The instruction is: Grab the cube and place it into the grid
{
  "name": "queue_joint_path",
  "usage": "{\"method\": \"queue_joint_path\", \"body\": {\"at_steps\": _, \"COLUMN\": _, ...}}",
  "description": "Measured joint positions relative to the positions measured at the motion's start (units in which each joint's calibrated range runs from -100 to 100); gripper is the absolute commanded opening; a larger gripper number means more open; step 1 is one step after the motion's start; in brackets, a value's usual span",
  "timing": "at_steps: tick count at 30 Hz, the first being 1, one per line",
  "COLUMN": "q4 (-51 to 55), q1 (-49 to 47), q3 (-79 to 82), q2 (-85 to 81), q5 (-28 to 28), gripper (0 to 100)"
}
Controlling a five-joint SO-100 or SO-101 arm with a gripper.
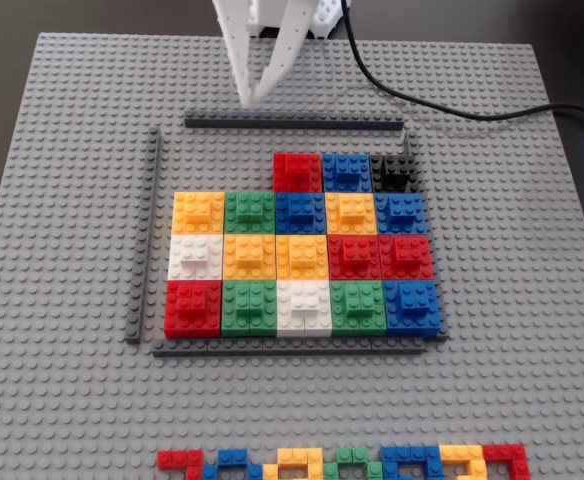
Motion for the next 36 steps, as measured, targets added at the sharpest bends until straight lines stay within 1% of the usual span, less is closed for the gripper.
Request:
{"method": "queue_joint_path", "body": {"at_steps": 6, "q4": -0.7, "q1": -0.7, "q3": 8.0, "q2": -8.8, "q5": -1.7, "gripper": 0}}
{"method": "queue_joint_path", "body": {"at_steps": 8, "q4": -1.1, "q1": -0.7, "q3": 10.2, "q2": -10.4, "q5": -1.5, "gripper": 0}}
{"method": "queue_joint_path", "body": {"at_steps": 11, "q4": -2.2, "q1": -0.7, "q3": 12.9, "q2": -10.5, "q5": -2.4, "gripper": 0}}
{"method": "queue_joint_path", "body": {"at_steps": 18, "q4": -6.8, "q1": -0.7, "q3": 16.8, "q2": -10.5, "q5": -2.8, "gripper": 0}}
{"method": "queue_joint_path", "body": {"at_steps": 23, "q4": -7.4, "q1": -2.8, "q3": 17.3, "q2": -10.5, "q5": -4.1, "gripper": 0}}
{"method": "queue_joint_path", "body": {"at_steps": 29, "q4": -4.1, "q1": -4.8, "q3": 17.3, "q2": -10.5, "q5": -4.2, "gripper": 0}}
{"method": "queue_joint_path", "body": {"at_steps": 36, "q4": 1.7, "q1": -4.5, "q3": 17.3, "q2": -10.5, "q5": -3.4, "gripper": 0}}
